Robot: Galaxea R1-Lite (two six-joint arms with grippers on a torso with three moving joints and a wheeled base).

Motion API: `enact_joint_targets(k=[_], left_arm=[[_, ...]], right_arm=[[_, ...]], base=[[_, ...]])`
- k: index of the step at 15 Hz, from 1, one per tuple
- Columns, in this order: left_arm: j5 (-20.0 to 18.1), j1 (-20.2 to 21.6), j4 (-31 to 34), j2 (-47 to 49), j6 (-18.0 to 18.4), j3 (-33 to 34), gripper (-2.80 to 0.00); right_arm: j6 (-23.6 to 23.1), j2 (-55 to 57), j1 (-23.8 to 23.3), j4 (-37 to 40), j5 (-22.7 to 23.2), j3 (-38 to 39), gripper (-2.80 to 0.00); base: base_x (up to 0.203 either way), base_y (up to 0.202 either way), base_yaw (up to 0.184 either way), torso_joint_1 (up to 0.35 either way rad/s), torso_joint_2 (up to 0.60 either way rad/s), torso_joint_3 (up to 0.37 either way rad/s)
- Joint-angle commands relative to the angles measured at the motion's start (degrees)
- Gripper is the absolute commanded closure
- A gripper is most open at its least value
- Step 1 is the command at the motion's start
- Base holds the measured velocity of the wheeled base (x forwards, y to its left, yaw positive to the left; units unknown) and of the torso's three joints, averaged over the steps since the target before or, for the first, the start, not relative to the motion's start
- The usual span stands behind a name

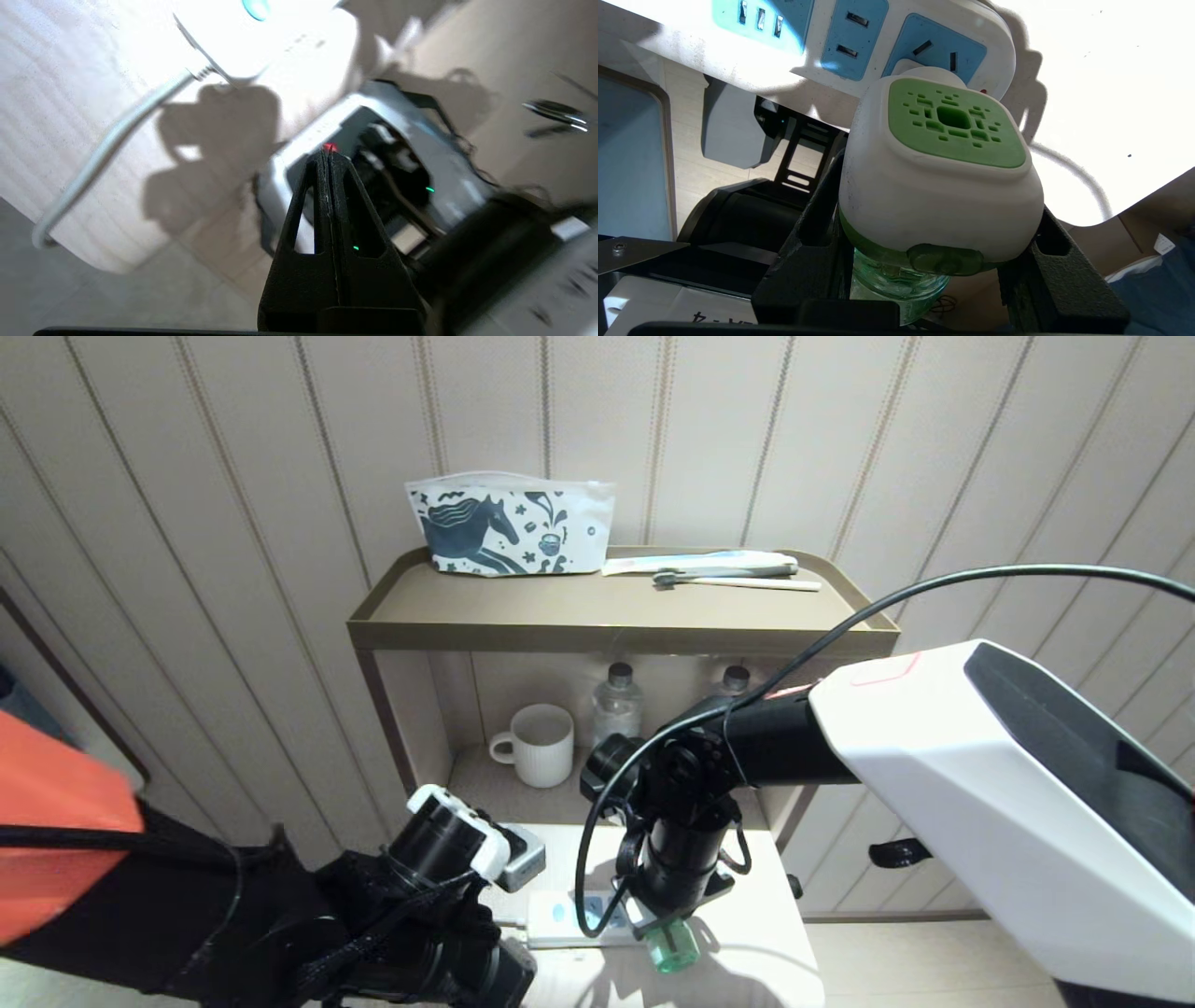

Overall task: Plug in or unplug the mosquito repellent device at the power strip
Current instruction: Hold the socket with your left hand and unplug it with your right hand

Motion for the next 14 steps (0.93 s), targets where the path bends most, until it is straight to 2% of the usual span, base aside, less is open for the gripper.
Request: enact_joint_targets(k=[1, 2, 6, 8, 14], left_arm=[[5.5, -1.4, -3.2, 6.8, -0.1, -0.8, 0.0], [6.8, -1.7, -6.2, 8.3, 0.0, -0.8, 0.0], [8.1, -1.7, -7.5, 12.3, 0.2, -3.1, 0.0], [9.9, -1.7, -8.8, 14.4, 0.3, -4.8, 0.0], [10.3, -1.6, -9.2, 13.1, -0.1, -8.6, 0.0]], right_arm=[[0.1, 0.4, 0.0, 0.2, 0.0, 0.0, 0.0], [0.1, 0.5, 0.0, 0.2, 0.0, 0.0, 0.0], [0.1, 0.2, 0.2, 0.2, 0.0, 0.0, 0.0], [0.2, 0.5, 0.5, 0.3, 0.1, 0.2, 0.0], [0.1, 0.5, 0.3, 0.3, 0.0, 0.0, 0.0]], base=[[0.0, 0.0, 0.0, 0.0, 0.0, 0.0], [0.0, 0.0, 0.0, 0.0, 0.0, 0.0], [0.0, 0.0, 0.0, 0.0, 0.0, 0.0], [0.0, 0.0, 0.0, 0.0, 0.0, 0.0], [0.0, 0.0, 0.0, 0.0, 0.0, 0.0]])
